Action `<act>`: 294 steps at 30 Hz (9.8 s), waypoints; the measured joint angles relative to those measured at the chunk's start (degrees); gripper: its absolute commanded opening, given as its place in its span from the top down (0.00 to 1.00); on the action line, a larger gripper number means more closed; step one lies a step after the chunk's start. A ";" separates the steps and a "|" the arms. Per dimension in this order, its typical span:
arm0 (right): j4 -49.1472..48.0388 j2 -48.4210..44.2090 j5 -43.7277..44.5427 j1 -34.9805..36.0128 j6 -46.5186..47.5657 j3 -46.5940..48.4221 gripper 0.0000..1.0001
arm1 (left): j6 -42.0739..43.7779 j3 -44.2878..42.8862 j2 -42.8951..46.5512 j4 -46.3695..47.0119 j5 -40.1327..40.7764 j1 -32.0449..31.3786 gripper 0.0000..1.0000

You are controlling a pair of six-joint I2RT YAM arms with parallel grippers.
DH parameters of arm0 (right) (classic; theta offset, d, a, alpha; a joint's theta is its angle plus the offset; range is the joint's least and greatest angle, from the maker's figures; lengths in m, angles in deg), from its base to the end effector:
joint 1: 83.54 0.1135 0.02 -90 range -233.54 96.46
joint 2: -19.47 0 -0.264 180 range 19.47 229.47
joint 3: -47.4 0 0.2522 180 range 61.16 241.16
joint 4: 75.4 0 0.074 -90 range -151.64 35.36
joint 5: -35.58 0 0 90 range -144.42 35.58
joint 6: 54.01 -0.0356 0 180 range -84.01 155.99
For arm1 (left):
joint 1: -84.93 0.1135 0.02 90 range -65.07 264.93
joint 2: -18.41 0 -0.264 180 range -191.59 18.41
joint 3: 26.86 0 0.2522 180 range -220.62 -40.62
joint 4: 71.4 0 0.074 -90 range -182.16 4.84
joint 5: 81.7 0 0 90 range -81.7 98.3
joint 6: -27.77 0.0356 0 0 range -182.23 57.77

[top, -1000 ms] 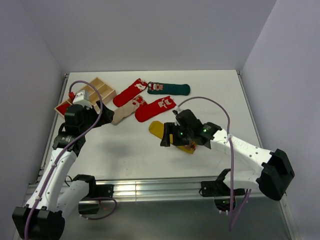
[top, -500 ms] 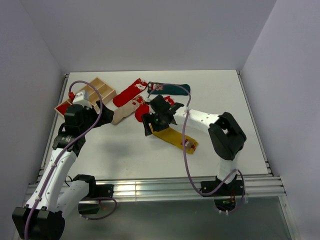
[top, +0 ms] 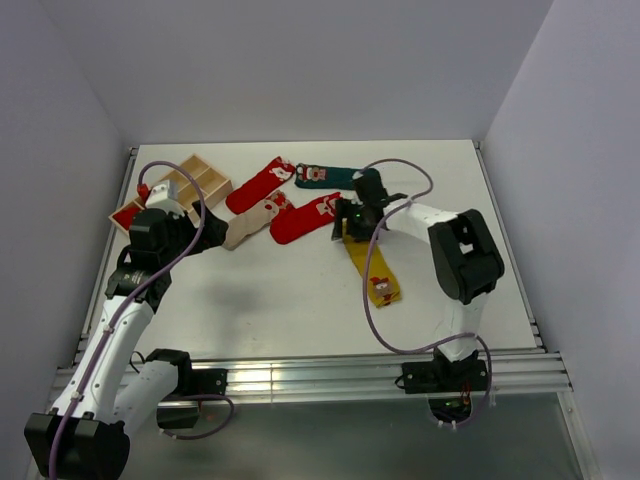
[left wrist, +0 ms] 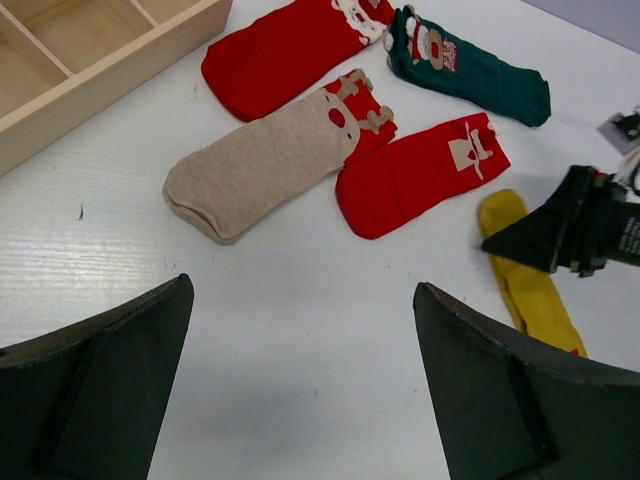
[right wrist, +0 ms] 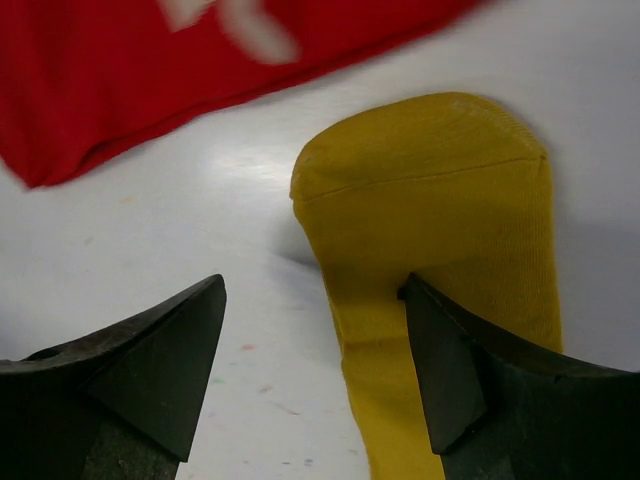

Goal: Roll the socks
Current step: Roll the sock at the center of the board.

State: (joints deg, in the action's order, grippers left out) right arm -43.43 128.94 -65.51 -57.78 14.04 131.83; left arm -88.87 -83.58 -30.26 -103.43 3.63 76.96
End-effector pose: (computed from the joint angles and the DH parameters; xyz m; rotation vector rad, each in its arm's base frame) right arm 0.3535 0.1782 0.1643 -0.1635 2.6341 0.5502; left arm 0.1931 -0.0300 0.3026 -0.2746 1.9999 -0.4685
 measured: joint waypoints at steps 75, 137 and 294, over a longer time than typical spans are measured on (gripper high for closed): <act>3.91 -10.82 10.05 28.04 -1.20 -11.85 0.73 | -0.02 0.00 -2.71 -0.15 -0.02 0.00 0.04; 0.13 -3.74 32.92 45.38 17.75 -7.93 0.75 | -1.11 0.00 -4.48 -0.46 0.92 0.00 0.04; -38.84 -11.67 10.99 27.96 6.21 -29.46 1.00 | -37.86 -1.53 -36.28 2.38 7.32 -27.71 0.61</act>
State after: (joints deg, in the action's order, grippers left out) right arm -82.27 117.27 -54.51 -29.83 20.24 102.37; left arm -126.72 -85.11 -66.54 -101.04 10.95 49.25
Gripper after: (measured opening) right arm 0.046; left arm 0.315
